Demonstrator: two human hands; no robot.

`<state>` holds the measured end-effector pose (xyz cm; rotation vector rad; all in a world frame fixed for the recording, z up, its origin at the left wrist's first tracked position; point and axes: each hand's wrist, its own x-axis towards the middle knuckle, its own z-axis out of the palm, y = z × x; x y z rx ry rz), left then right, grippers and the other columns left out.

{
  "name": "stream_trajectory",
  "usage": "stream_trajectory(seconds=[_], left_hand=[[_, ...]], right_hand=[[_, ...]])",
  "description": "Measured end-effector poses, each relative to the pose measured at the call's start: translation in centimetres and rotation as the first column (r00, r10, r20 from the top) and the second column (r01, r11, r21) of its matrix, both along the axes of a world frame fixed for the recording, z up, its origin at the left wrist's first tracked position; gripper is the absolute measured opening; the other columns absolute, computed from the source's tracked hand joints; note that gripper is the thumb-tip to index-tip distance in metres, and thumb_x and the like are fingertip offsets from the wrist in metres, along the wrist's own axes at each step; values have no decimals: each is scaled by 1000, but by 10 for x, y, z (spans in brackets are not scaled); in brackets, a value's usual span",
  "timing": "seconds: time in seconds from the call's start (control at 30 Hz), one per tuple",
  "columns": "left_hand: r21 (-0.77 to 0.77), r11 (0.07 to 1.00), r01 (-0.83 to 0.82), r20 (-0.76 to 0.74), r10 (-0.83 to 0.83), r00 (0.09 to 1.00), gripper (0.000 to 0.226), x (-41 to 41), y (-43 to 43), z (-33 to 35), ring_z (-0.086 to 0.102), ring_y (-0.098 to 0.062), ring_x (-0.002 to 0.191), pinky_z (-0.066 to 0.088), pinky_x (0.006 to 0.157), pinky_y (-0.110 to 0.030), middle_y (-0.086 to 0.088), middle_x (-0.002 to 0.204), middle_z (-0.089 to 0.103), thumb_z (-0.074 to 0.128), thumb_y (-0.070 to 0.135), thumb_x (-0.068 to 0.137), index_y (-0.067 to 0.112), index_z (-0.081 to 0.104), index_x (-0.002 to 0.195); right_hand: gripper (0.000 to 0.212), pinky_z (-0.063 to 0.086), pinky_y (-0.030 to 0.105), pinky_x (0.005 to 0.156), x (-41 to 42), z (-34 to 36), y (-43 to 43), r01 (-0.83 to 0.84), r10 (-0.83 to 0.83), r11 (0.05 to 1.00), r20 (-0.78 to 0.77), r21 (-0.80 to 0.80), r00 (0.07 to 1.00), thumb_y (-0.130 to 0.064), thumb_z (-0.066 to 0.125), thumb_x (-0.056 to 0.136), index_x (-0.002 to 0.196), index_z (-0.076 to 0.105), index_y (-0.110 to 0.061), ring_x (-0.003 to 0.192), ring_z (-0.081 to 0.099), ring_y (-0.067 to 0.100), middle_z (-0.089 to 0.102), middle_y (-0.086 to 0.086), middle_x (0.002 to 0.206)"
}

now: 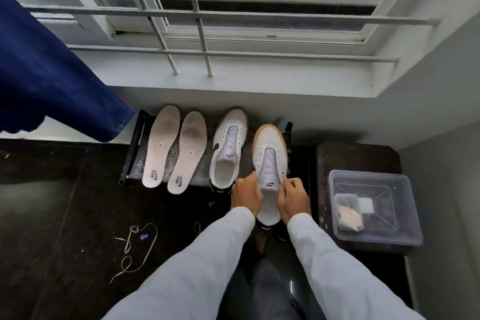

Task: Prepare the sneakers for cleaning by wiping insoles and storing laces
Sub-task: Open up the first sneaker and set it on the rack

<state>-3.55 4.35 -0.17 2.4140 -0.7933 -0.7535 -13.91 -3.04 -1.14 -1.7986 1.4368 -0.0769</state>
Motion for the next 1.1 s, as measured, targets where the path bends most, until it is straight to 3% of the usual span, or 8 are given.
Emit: stream_trajectory(seconds=[0.13,0.23,0.4,0.57,0.67,0.8,0.93,1.1], left_hand=[[-50,999,14,-70,-17,997,17,-28,55,21,62,-43,88,43,66,-34,-18,92,71,49,11,89,10,65,94],[-83,996,-15,-123,4,992,14,-50,98,30,65,-36,80,44,62,-31,-13,85,71,52,14,89,12,66,89],[-72,997,-20,-151,9,989,16,-88,164,14,65,-32,73,57,65,-38,-7,78,70,50,18,90,19,66,87],[-35,999,-25,-187,18,982,32,-129,218,-27,68,-31,91,58,81,-44,-8,95,74,48,22,92,26,67,118],[29,999,-17,-225,23,974,36,-149,232,-57,68,-31,96,58,84,-44,-7,100,74,48,27,93,31,63,126],[110,994,-28,-233,53,971,36,-173,237,-109,69,-27,91,59,80,-39,-3,97,75,49,26,93,32,63,125],[135,988,-77,-250,109,962,32,-197,230,-181,71,-20,89,60,79,-35,0,94,76,50,20,93,26,69,118],[156,978,-139,-267,177,947,26,-221,214,-296,71,-20,83,51,64,-26,-4,87,76,48,27,99,25,71,110]], right_hand=[[24,46,29,72,-33,14,57,-45,43,992,-25,-117,999,-27,49,98,113,60,-11,85,60,23,55,-3,101],[26,46,28,74,-58,21,102,-39,33,991,-45,-130,998,-25,49,98,118,60,-14,87,60,24,56,-1,106],[29,42,24,73,-101,18,173,-18,13,984,-28,-179,1000,-23,53,96,123,62,-19,82,55,16,56,-3,104],[31,52,33,72,-144,-12,223,-73,58,988,-111,-139,992,-25,55,95,124,62,-17,84,61,21,58,-1,104],[34,51,32,72,-161,-36,235,-102,86,992,-191,-75,978,-27,54,95,127,60,-20,87,62,22,58,-1,107],[30,52,33,74,-181,-88,237,-91,93,996,-242,18,966,-31,54,93,120,64,-24,87,62,20,59,-2,104],[19,46,24,65,-196,-162,221,-154,165,986,-268,62,949,-28,54,93,102,69,-21,74,57,14,57,-3,87],[20,50,25,61,-216,-287,197,-255,271,962,-289,92,918,-31,53,94,97,68,-20,72,60,15,60,1,84]])
